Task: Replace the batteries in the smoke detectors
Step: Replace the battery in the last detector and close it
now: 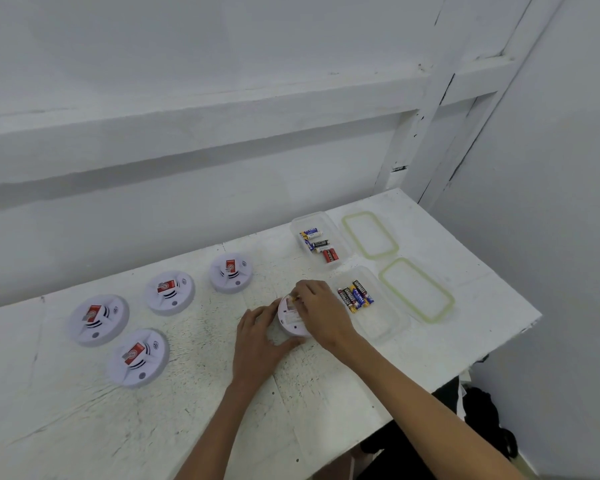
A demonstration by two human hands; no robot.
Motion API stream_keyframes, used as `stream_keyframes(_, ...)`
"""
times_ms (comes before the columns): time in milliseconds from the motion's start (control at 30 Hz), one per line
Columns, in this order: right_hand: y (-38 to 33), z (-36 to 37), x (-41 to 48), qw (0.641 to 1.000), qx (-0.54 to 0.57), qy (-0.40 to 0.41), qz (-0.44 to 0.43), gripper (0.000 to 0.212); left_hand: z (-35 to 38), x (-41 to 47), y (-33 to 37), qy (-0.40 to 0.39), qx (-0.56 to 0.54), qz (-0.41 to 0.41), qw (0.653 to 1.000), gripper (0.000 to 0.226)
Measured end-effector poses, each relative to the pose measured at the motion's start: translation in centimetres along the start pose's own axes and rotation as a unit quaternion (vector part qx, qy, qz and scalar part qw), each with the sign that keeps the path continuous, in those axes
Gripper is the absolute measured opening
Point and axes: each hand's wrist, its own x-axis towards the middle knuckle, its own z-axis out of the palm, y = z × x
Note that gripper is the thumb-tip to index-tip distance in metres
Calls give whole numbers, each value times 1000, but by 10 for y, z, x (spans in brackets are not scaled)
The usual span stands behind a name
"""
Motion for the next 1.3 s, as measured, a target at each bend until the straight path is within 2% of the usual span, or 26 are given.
stream_keyframes(133, 8, -20, -4, 980, 138, 116, 83, 17, -3, -1, 2, -7, -6, 2, 1000, 88)
stream_keyframes(233, 29, -35, -5, 963, 163, 175, 127, 14, -4, -2, 1, -6, -1, -3, 1000, 90)
stream_keyframes(367, 60, -40, -7, 964, 110, 141, 199, 14, -3, -3, -1, -8, 1, -15, 1000, 92)
stream_keyframes(533, 71, -35, -13, 964, 121, 93, 218, 19, 1, -3, -4, -17, 3, -28, 999, 94)
stream_keyframes(700, 72, -33, -13, 964, 130, 104, 208, 5, 2, -3, -8, -19, 12, -31, 999, 94)
stream_keyframes(933, 59, -51, 19, 967, 134, 143, 163, 8, 3, -3, -8, -18, 10, -41, 999, 93)
stream_keyframes(1067, 56, -49, 61, 980, 111, 114, 119, 16, 2, -3, -4, -10, -7, -48, 999, 91)
stream_keyframes(1300, 67, -37, 135, 992, -17, -93, 86, 59, 3, 0, -5, -7, -23, -58, 998, 88)
